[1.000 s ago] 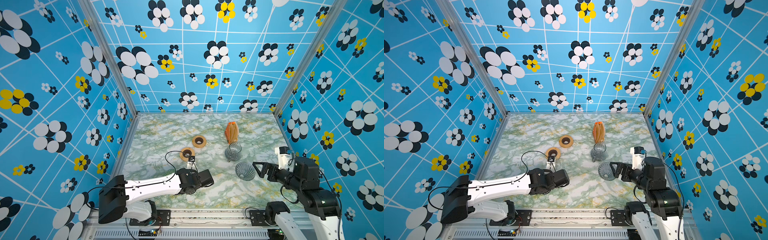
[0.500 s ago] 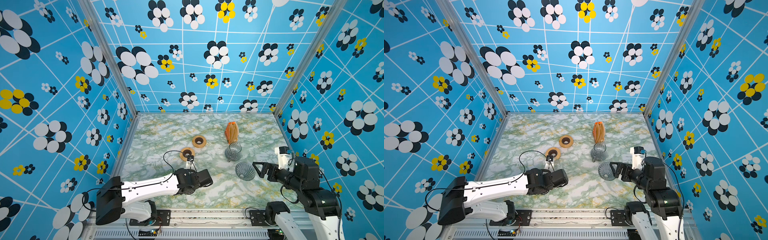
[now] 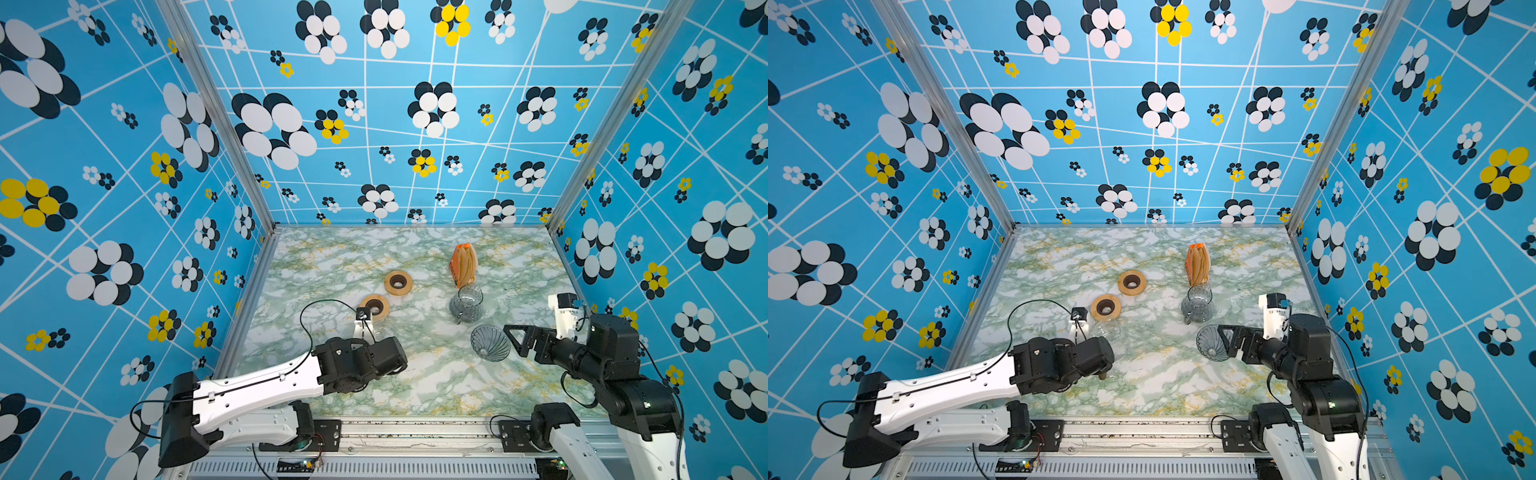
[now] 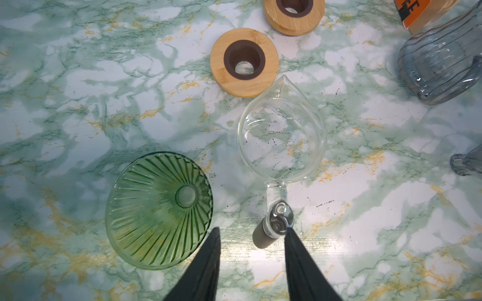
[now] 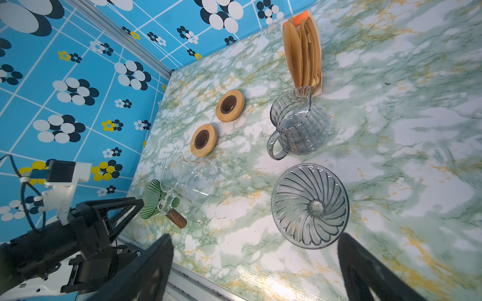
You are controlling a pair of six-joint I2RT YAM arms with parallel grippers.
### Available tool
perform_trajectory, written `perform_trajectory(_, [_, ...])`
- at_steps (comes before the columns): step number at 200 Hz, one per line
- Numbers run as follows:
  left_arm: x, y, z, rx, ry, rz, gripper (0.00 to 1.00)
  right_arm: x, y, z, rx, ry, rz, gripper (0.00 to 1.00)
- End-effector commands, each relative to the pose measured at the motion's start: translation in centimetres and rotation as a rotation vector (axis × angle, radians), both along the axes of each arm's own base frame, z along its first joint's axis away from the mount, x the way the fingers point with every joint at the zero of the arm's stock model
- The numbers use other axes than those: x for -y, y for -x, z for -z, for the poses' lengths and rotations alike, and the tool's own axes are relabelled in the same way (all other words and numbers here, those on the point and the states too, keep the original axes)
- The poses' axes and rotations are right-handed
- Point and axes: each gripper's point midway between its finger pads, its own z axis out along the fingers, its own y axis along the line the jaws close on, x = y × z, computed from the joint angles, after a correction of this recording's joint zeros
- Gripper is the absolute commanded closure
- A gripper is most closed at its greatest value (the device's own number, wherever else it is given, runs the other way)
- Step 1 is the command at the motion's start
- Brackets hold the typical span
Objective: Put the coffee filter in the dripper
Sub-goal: 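Carry the glass dripper toward the robot and set it beside the green dripper, then open the left gripper, raise it and move toward the bamboo rings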
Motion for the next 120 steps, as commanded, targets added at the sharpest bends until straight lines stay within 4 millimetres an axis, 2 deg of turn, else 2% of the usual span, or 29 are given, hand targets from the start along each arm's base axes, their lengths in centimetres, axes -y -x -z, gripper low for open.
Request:
perform_trajectory(1, [-2.5,0.7,-0.8,-0.020,-0.019,-0.047,0.58,-0.7,0.2,-0.8,0.031,-0.023,-0.038,0.01])
perform_trajectory(9, [-3.3,0.8,-0.8,-0.022,-0.013,-0.061,0.58,-0.8,0.2,-0.9,0.033,-0.027,-0.044,0.01])
perform_trajectory(15, [-3.8,0.9,-0.9,-0.027,-0.006,-0.068,0.53,-0.9,0.2,-0.9,0.028,-0.030,-0.046,0.01])
perform_trajectory(44, [-5.3,0.4,-0.6,-0.081,0.078,-0.080,0.52,-1.0,0.2,-0.7,0.026,-0.035,-0.053,0.01])
perform_trajectory(86, [-5.5,-1.7,-1.1,-0.136,0.240,-0.035,0.49,-1.0,0.1,-0.4,0.021,-0.035,-0.050,0.01])
perform_trajectory(120, [-5.4,-4.3,-1.3,-0.184,0.296,0.011,0.48,-1.0,0.1,-0.3,0.019,-0.037,-0.050,0.01])
